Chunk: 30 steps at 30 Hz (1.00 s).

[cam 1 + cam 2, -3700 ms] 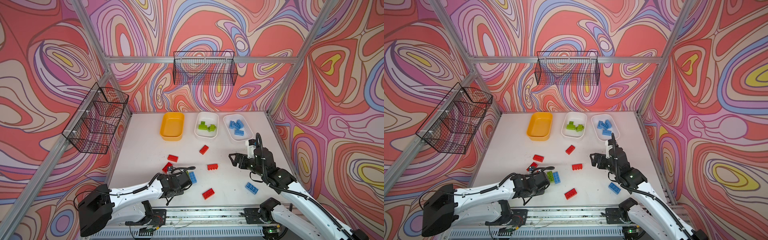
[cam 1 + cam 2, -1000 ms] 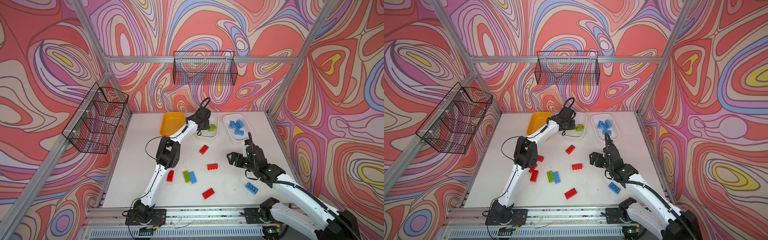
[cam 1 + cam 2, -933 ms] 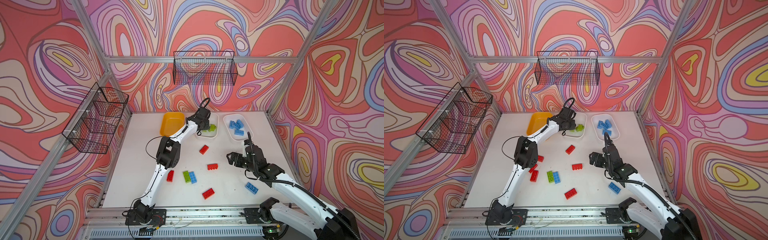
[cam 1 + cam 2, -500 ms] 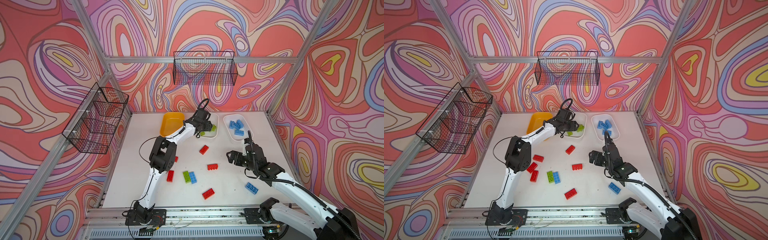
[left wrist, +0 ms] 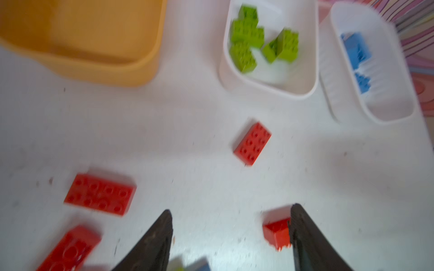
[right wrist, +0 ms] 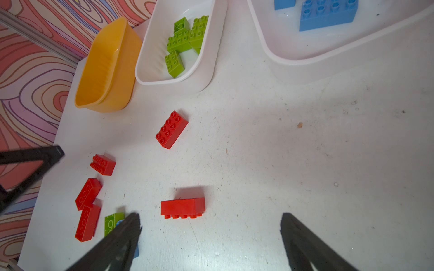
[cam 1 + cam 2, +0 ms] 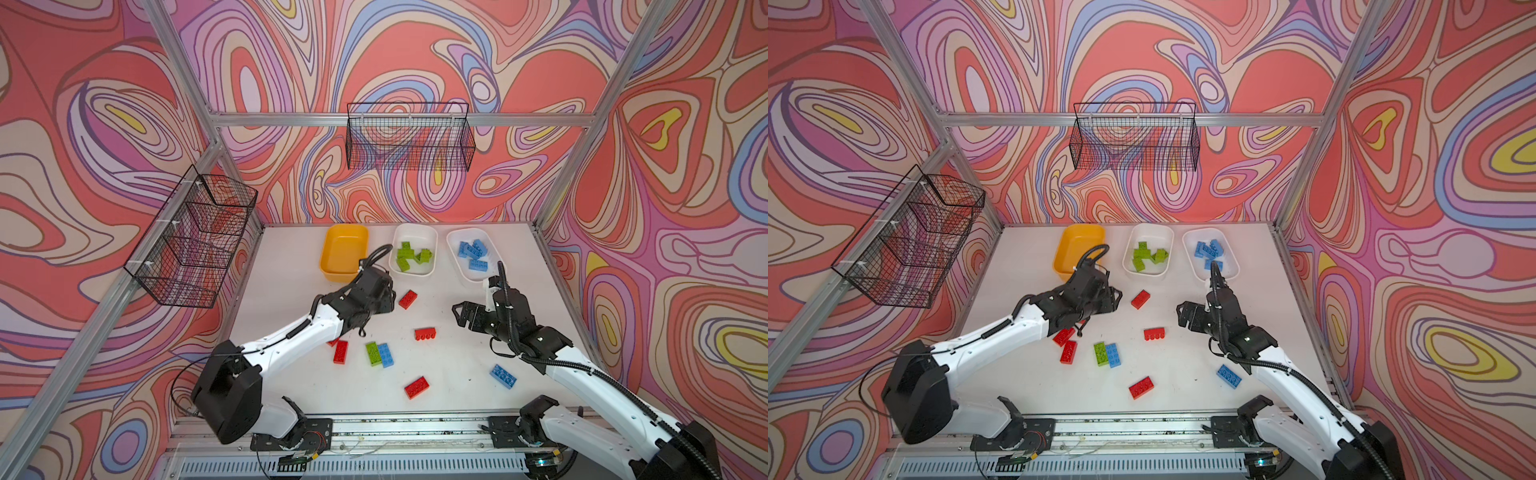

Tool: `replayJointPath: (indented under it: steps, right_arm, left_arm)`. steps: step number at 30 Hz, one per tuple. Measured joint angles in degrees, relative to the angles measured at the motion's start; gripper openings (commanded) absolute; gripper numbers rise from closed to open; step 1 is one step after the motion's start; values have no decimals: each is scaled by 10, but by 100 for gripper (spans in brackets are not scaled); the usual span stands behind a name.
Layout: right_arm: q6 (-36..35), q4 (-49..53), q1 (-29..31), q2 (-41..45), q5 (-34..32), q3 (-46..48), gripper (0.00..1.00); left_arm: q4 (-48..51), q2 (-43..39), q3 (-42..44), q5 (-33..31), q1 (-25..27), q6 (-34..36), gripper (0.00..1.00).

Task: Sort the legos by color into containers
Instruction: 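Move the left gripper down to the lime-green 2x4 brick beside the blue brick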

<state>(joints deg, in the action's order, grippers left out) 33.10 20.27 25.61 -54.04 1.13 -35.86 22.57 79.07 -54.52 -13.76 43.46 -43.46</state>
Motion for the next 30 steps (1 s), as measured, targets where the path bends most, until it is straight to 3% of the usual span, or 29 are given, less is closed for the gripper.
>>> replayJointPath:
  steps: [5,12,30]
  right_arm:
    - [0,6,0,21,2,-2,98]
    - [0,24,1,54,2,-2,98]
    - [0,73,2,89,-1,-8,98]
  left_arm:
    - [65,-79,101,-33,81,-70,62]
    - [117,-118,162,-54,139,-149,61]
    - [86,-72,205,-27,159,-194,60]
